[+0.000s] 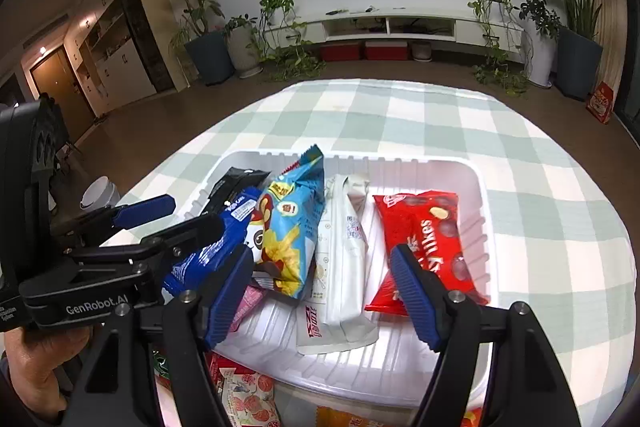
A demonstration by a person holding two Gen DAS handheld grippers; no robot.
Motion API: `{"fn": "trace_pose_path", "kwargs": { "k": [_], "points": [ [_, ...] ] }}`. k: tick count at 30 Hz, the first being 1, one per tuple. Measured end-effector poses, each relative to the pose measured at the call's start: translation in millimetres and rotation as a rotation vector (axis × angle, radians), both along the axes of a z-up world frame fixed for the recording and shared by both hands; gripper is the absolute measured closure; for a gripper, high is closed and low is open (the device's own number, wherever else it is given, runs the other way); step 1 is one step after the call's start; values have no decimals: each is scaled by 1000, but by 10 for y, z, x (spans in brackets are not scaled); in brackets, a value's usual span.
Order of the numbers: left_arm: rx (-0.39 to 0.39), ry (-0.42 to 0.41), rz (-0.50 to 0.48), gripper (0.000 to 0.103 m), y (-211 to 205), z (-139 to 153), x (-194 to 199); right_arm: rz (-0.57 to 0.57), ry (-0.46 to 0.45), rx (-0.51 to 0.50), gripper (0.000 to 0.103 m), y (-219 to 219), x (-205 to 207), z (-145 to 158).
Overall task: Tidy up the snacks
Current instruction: 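Move both grippers back over the remaining snacks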
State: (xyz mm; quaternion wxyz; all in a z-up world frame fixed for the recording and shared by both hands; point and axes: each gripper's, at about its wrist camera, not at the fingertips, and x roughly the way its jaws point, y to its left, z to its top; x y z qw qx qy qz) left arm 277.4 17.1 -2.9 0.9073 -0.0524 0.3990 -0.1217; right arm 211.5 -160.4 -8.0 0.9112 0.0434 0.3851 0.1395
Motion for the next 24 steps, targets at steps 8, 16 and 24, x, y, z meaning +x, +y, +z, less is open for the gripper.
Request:
{"fn": "trace_pose_path", "kwargs": {
  "k": [8,16,24],
  "points": [
    [4,-84,4,0,62,255,-236,-11,-100,38,19,-103,-149,199],
    [-49,-220,-95,0,289,669,-941,-80,-156,152,12,-448,-516,378],
    [135,-76,-230,0,152,301,-1540,-157,-87,232,9,-726,-1119,247]
  ]
}}
